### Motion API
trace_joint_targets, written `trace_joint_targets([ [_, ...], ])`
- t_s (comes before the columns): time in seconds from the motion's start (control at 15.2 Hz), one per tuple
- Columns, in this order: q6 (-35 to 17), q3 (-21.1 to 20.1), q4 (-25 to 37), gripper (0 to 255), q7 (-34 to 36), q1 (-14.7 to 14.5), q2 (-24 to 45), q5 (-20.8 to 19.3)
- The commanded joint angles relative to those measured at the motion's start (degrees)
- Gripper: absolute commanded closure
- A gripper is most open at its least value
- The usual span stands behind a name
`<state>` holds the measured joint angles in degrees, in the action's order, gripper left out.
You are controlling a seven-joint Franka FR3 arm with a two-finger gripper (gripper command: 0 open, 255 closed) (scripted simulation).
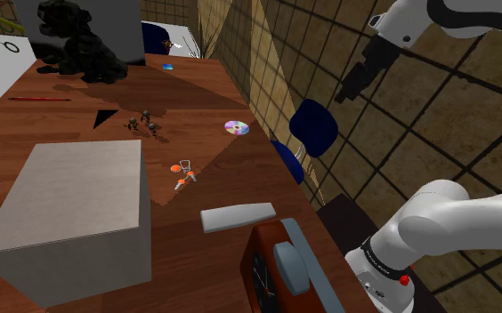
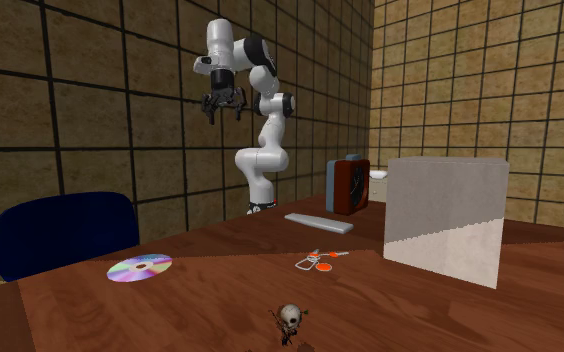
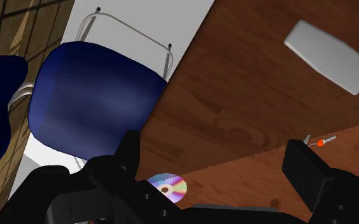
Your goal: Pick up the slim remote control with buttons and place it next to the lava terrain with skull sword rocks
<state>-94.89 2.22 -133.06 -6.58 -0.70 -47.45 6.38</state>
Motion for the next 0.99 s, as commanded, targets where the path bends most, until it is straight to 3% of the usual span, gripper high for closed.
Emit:
trace_joint_targets([
  [0.0, 0.00, 0.00, 0.00, 0, 0.00, 0.00, 0.00, 0.00],
  [0.92, -16.33, -8.96, -5.42, 0, -11.92, -12.06, 14.42, 2.29],
])
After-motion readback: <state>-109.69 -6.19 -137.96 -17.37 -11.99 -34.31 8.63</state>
